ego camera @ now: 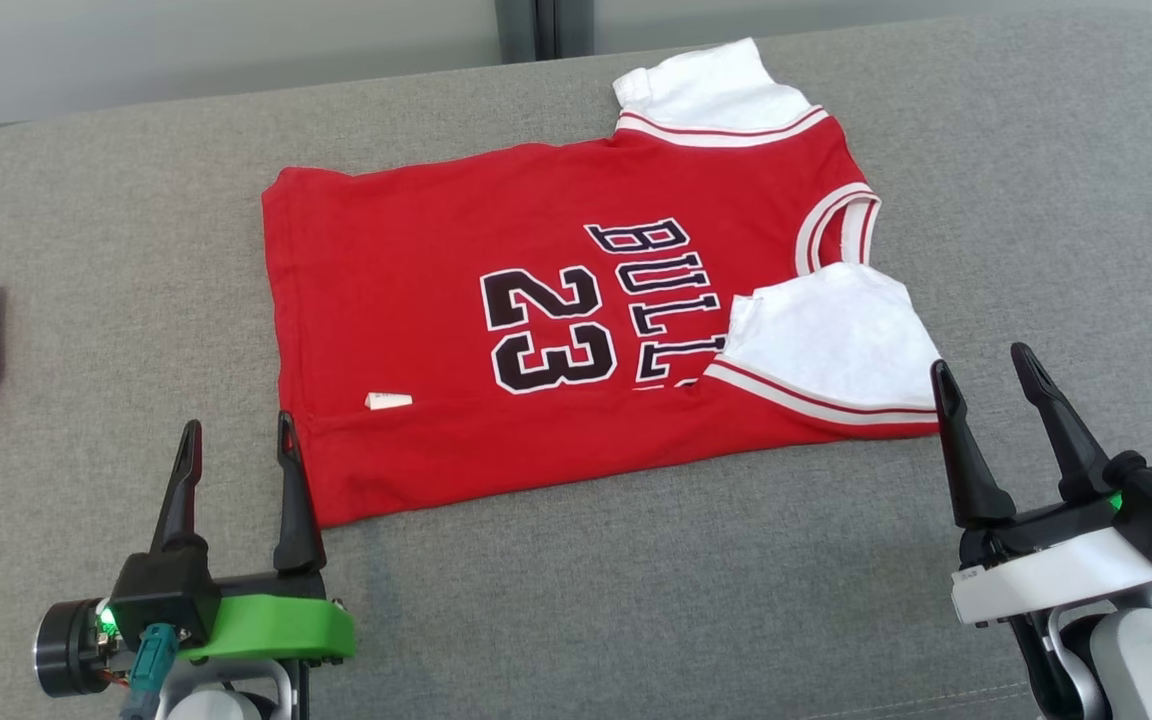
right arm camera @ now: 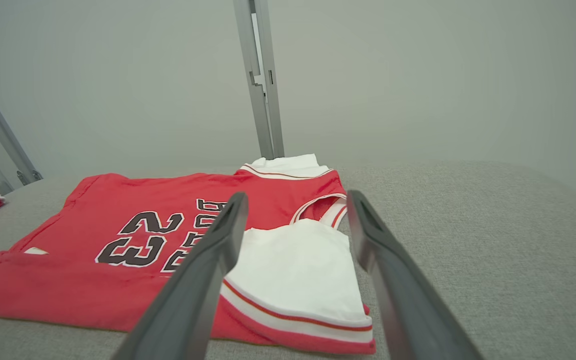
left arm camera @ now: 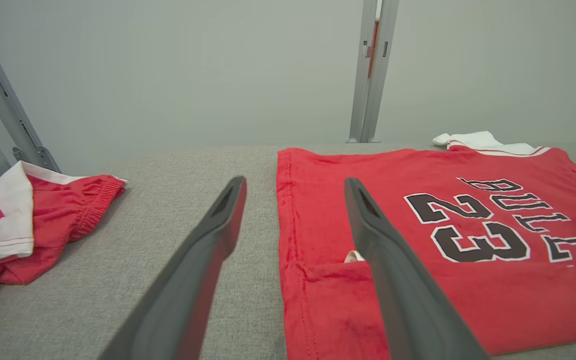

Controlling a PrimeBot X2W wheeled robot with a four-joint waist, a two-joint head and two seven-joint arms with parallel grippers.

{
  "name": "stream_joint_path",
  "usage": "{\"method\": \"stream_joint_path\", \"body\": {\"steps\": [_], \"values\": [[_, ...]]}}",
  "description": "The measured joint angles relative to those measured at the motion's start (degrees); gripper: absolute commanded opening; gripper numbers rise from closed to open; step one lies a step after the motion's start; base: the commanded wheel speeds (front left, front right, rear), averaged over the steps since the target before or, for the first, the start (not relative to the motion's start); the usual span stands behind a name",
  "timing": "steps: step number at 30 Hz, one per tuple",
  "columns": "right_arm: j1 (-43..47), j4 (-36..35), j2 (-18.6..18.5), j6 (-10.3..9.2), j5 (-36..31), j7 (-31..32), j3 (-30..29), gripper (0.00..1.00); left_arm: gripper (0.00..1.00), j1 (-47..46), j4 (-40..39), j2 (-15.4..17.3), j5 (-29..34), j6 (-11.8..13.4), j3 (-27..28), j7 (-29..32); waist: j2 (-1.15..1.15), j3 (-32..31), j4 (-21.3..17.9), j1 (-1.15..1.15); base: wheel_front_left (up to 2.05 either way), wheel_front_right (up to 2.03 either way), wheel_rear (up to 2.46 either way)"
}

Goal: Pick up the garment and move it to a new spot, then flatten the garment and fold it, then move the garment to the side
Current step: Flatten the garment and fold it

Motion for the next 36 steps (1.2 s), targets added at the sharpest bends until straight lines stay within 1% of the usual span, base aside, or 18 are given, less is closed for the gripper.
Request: {"method": "stream_joint_path", "body": {"steps": [5, 8, 10, 14, 18, 23, 24, 25, 26, 27, 28, 32, 36], "values": [[-0.52, 0.65, -0.19, 0.0, 0.56, 0.16, 0.21, 1.0, 1.0, -0.68, 1.77, 0.14, -0.03, -0.45, -0.14, 0.15, 0.0, 1.0, 0.06, 0.0, 0.0, 0.0, 0.0], [-1.19, 3.19, -0.8, 0.0, 1.43, 0.86, 0.47, 1.0, 1.0, -1.32, 4.85, 0.01, -1.08, -1.15, -0.56, 1.92, 0.0, 2.2, 0.1, 0.0, 0.0, 0.0, 0.0], [-1.7, 6.45, -1.38, 0.0, 2.44, 1.25, 0.7, 1.0, 1.0, -2.1, 7.49, -0.08, -2.32, -1.93, -0.64, 2.76, 0.0, 3.28, 0.17, 0.0, 0.0, 0.0, 0.0], [-4.13, 14.03, -2.24, 0.0, 4.5, 1.35, 1.64, 1.0, 1.0, -3.62, 12.21, -0.41, -4.13, -2.53, -1.16, 4.87, 0.0, 5.46, 0.45, 0.0, 0.0, 0.0, 0.0], [-8.12, 20.54, -2.72, 0.0, 7.14, 1.12, 3.21, 1.0, 1.0, -5.27, 15.25, -0.66, -5.42, -3.03, -1.46, 6.25, 0.0, 7.23, 0.87, 0.0, 0.0, 0.0, 0.0], [-13.03, 26.93, -3.42, 0.0, 10.29, 0.81, 6.08, 1.0, 1.0, -7.86, 17.93, -0.84, -8.36, -5.15, -1.89, 9.02, 0.0, 8.4, 1.45, 0.0, 0.0, 0.0, 0.0], [-13.93, 27.8, -3.56, 0.0, 10.95, 0.71, 6.87, 1.0, 0.82, -8.33, 18.28, -0.87, -8.79, -5.76, -2.03, 9.71, 0.0, 8.51, 1.58, 0.0, 0.0, 0.0, 0.0], [-14.71, 28.63, -3.68, 0.0, 12.02, 0.64, 7.72, 1.0, 0.39, -8.71, 18.53, -0.81, -9.24, -6.39, -2.21, 10.58, 0.0, 8.59, 1.69, 0.0, 0.0, 0.0, 0.0], [-15.22, 29.18, -3.92, -0.01, 12.72, 0.63, 8.56, 0.8, 0.0, -8.94, 18.68, -0.76, -9.5, -6.78, -2.31, 11.04, 0.0, 8.64, 1.75, 0.0, 0.0, 0.0, 0.0], [-15.83, 29.83, -4.26, -0.01, 13.62, 0.59, 9.5, 0.45, 0.0, -9.19, 18.82, -0.66, -9.92, -7.26, -2.44, 11.67, 0.0, 8.62, 1.82, 0.0, 0.0, 0.0, 0.0], [-16.27, 30.27, -4.5, -0.02, 14.72, 0.59, 10.36, 0.0, 0.0, -9.43, 18.89, -0.58, -10.32, -7.61, -2.5, 12.14, 0.0, 8.55, 1.86, 0.0, 0.0, 0.0, 0.0], [-16.55, 30.29, -5.19, 0.03, 17.8, 0.36, 12.81, 0.0, 0.0, -9.35, 18.5, -0.22, -10.35, -8.24, -3.28, 12.54, 0.0, 8.02, 1.93, 0.0, 0.0, 0.0, 0.0], [-14.06, 28.67, -6.13, 0.03, 19.2, 0.24, 12.95, 0.0, 0.0, -7.71, 17.17, 0.74, -10.29, -8.31, -3.46, 12.96, 0.0, 6.8, 2.02, 0.0, 0.0, 0.0, 0.0]]}}
